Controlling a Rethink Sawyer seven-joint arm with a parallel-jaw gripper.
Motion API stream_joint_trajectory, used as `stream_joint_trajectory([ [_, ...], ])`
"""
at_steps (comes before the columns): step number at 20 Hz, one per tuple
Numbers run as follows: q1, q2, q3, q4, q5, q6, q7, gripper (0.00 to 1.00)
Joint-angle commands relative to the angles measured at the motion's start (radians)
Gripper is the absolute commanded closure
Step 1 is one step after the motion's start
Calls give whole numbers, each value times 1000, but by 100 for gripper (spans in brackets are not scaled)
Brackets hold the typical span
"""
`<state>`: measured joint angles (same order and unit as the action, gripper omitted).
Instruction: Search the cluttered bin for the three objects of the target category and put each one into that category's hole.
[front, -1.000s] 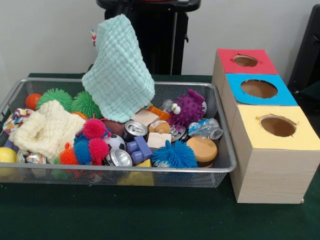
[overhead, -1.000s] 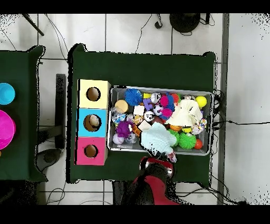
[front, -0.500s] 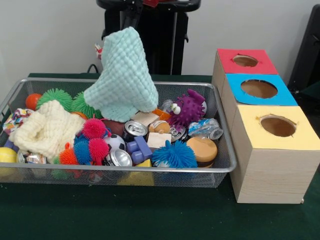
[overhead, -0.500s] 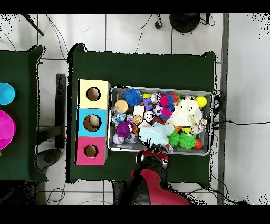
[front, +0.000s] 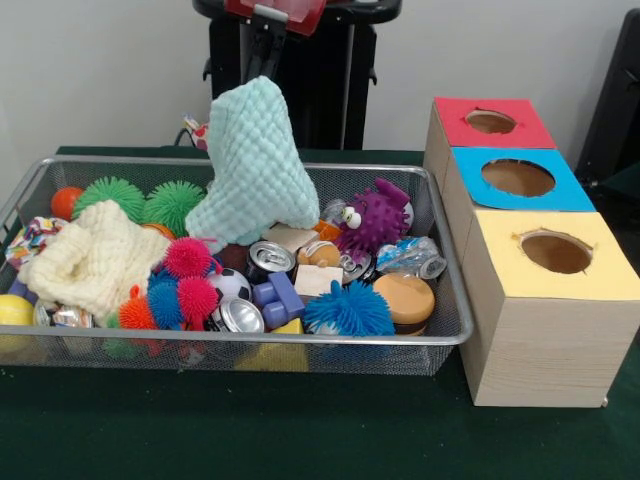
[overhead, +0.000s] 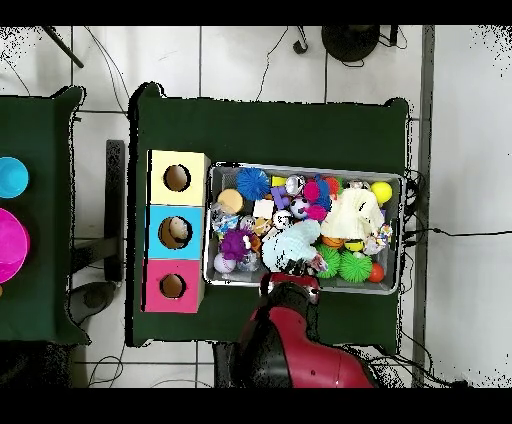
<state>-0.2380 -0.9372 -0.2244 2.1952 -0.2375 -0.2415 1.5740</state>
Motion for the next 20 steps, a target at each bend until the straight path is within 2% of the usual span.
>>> stream_joint_trajectory([
  [1,-37,40,105,-126,-78,-80,126,100],
  [20,-48,242,112,-197,-82,-303,182,100],
])
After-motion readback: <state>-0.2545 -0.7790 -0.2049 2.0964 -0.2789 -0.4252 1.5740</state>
